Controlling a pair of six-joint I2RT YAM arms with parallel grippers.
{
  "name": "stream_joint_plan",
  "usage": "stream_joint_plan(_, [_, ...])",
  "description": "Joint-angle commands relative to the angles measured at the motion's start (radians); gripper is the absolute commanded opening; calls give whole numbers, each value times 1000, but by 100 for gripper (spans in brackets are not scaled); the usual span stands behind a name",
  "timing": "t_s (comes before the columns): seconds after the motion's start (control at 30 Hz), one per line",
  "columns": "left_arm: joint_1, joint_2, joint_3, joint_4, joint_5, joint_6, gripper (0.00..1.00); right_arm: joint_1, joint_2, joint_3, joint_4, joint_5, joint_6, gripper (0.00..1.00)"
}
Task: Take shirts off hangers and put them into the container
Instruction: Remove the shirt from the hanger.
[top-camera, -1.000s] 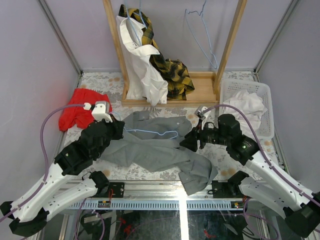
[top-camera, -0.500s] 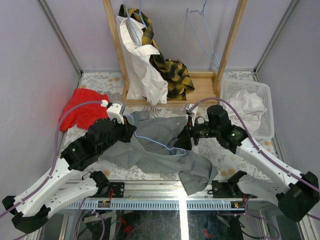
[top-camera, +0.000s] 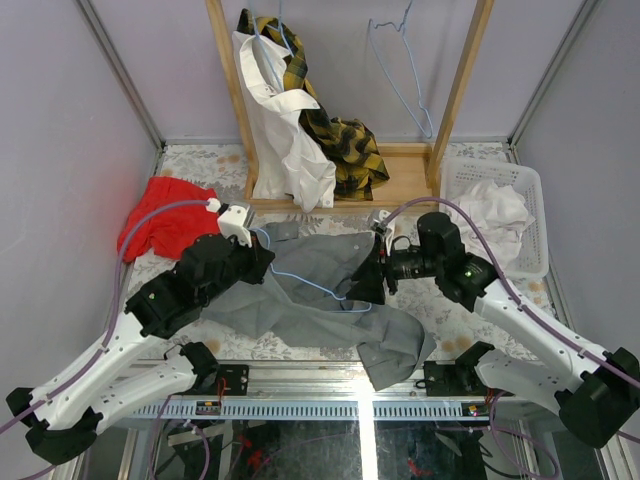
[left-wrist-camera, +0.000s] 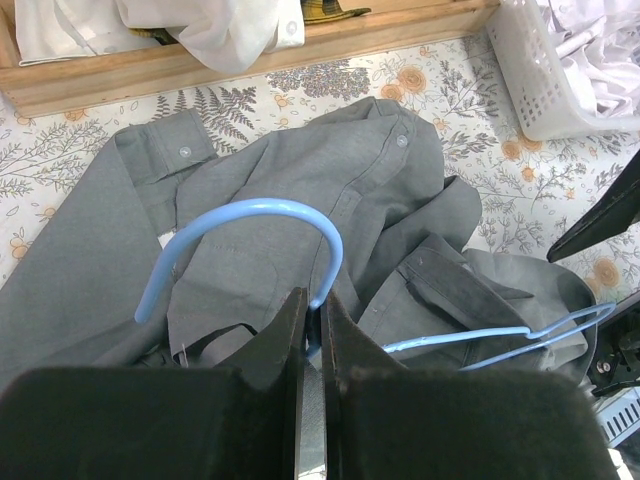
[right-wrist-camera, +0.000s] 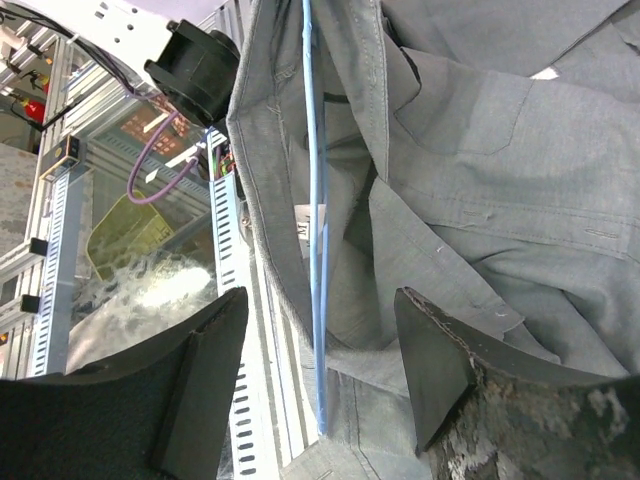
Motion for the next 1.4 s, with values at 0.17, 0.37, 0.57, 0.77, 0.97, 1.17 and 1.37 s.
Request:
stream_joint_plan(0.17, [4, 5, 42, 52, -1, 9, 0, 68, 66, 20, -106, 1, -62, 63])
stream_joint_plan(0.37, [4, 9, 51, 36, 5, 20, 0, 92, 65, 9, -87, 45, -58, 39])
stream_joint_plan(0.57, [4, 0, 51, 26, -4, 29, 2, 92, -9, -41, 30, 62, -6, 0])
stream_joint_plan(0.77, [4, -4, 28, 6, -6, 8, 67, 92, -81, -60, -5, 148, 4, 0])
stream_joint_plan(0.97, [3, -30, -10, -11, -21, -68, 82, 92, -100, -69, -80, 282, 25, 0])
stream_joint_plan(1.17, [4, -36, -66, -11, -37, -171, 83, 92, -103, -91, -22, 304, 66, 0])
stream_joint_plan(1.37, [4, 12, -103, 74, 70, -230, 82, 92, -101, -91, 13, 288, 76, 0])
